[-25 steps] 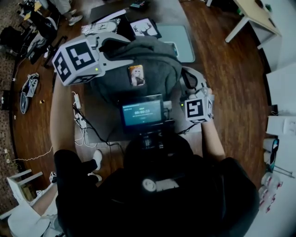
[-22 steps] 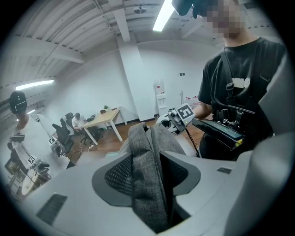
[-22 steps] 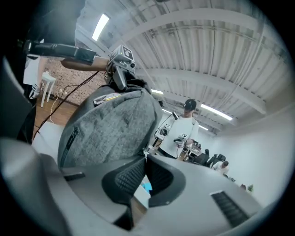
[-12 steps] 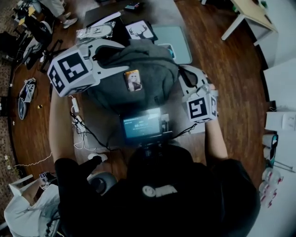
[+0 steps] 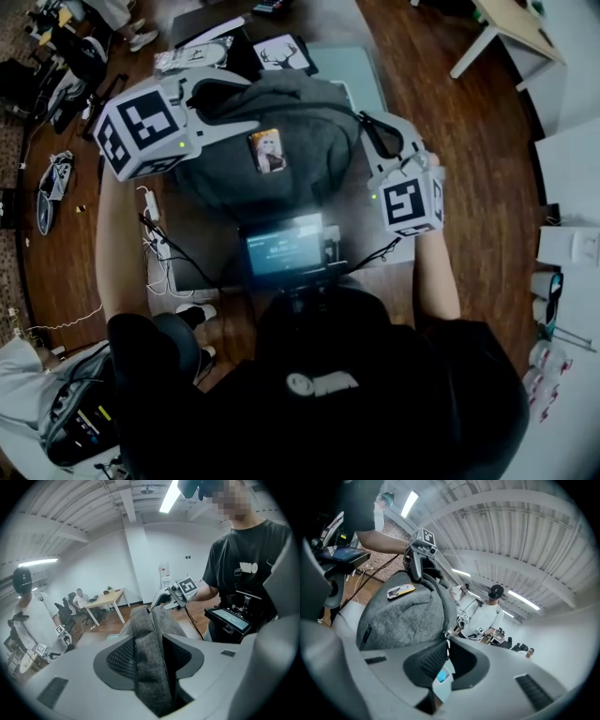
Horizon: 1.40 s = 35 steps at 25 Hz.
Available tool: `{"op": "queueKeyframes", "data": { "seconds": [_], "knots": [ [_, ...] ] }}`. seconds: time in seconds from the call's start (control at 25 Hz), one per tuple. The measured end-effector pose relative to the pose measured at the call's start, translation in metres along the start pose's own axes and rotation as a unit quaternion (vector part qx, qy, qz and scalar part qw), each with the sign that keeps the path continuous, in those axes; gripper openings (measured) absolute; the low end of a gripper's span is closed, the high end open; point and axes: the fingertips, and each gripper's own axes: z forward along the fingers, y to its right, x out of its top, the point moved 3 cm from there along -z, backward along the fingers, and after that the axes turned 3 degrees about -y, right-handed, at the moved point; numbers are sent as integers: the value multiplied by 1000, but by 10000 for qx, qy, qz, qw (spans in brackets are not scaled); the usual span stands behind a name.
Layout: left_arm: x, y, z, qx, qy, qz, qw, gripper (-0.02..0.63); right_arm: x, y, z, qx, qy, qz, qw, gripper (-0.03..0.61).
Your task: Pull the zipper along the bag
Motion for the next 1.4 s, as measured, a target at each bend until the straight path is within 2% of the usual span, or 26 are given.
{"op": "queueKeyframes", "data": {
  "seconds": [0.16,0.28,0.56,0.72,0.88,1.0,1.16,1.28,1.4],
  "knots": [
    [5,-1,-2,-83,117,-72,9999,187,10,9,-3,-162,-58,-118,9998,32],
    [9,-3,6,-108,125,-48,9999,187,17,14,0,-455,-227,-701,9962,32],
    [13,-3,14,-270,177,-115,9994,187,43,15,-2,-849,-348,-1914,9772,32],
    [19,0,18,-317,185,-99,9993,187,65,17,-7,-965,-243,-2309,9679,32],
    [20,1,20,-530,281,-218,9980,192,77,13,-11,-988,-174,-2664,9586,32],
    [22,-3,24,-564,279,-251,9977,193,83,14,-8,-1012,-184,-3077,9459,32],
    [26,-3,26,-577,271,-221,9977,201,99,8,-4,-1051,-178,-3757,9206,32],
    [27,-3,30,-545,241,-205,9980,206,102,5,-1,-1030,-134,-4046,9086,33],
    [23,-1,25,-538,276,-253,9979,206,107,-2,1,-971,-94,-4488,8883,32]
  ]
}}
